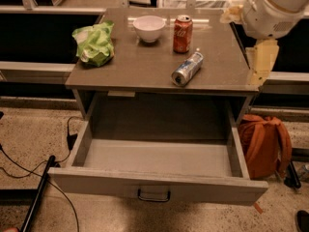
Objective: Place redbull can into top drawer
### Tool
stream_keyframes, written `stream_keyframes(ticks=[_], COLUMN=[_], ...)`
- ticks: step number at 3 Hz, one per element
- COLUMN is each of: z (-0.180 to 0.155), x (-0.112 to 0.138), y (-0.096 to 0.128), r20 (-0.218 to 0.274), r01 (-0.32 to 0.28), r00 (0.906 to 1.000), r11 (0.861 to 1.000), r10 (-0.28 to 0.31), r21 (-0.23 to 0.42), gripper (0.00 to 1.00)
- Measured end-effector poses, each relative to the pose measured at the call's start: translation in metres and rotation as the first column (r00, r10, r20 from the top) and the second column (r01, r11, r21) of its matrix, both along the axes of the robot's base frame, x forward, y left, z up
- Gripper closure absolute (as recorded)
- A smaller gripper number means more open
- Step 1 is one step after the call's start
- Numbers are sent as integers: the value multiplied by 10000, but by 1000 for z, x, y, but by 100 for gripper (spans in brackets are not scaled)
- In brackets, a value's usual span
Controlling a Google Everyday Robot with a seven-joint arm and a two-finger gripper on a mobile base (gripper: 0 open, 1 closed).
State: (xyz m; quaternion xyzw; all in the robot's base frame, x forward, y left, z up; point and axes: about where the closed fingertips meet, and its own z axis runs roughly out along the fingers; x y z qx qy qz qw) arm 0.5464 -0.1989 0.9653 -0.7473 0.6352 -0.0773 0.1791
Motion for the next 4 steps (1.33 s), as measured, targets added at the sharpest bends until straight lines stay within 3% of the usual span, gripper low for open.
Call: stream_keyframes(ticks=[1,2,3,4], z=[-45,-100,-117,-127], x=[48,93,110,122], y=[23,47,63,73], r20=[-744,-1662,-1772,-1833], r01=[-2174,-4191,-4989,-5302], r00=[9740,8991,8587,8407], r11=[9751,9060,8634,8434], r10=[2138,4051,4808,5096], r21=[-436,-592,-749,-873], gripper=[0,0,0,18])
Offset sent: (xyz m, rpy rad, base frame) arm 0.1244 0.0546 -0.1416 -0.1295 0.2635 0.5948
